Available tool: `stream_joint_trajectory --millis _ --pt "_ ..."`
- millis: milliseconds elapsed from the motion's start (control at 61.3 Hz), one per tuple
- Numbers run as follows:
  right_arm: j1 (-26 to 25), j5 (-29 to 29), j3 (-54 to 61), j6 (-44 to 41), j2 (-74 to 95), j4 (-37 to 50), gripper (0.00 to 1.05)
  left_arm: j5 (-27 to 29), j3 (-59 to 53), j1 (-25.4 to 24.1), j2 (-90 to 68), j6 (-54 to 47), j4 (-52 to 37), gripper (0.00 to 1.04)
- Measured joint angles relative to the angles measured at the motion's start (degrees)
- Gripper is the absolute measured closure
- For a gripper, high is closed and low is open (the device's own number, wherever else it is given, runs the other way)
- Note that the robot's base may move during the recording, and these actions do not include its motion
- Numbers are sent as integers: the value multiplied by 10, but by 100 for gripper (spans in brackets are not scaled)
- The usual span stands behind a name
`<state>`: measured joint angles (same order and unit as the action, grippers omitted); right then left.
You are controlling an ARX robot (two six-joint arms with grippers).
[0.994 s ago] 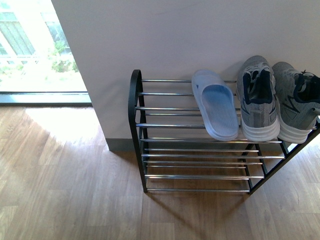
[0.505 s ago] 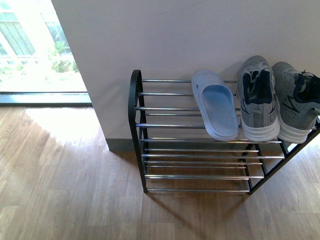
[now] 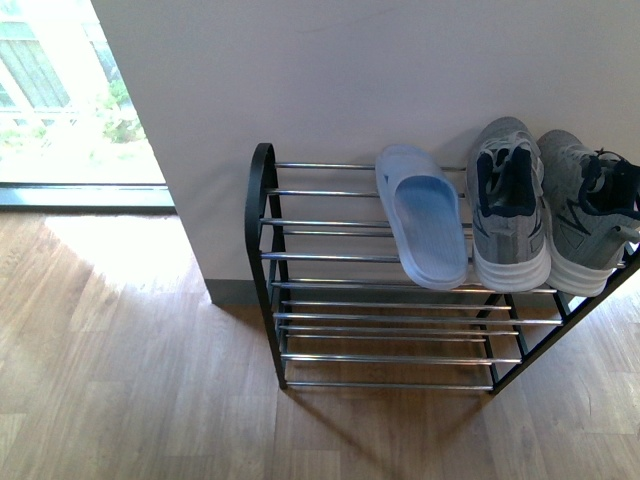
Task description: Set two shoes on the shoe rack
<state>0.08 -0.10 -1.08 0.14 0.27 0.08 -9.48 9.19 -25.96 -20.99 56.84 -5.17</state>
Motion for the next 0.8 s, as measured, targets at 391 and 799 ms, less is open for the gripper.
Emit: stream_joint_trajectory --millis 391,799 --pt "0 1 0 0 0 -1 9 -2 0 0 0 0 0 103" --pt "0 3 0 0 -1 -2 9 127 38 60 -84 -169 25 103"
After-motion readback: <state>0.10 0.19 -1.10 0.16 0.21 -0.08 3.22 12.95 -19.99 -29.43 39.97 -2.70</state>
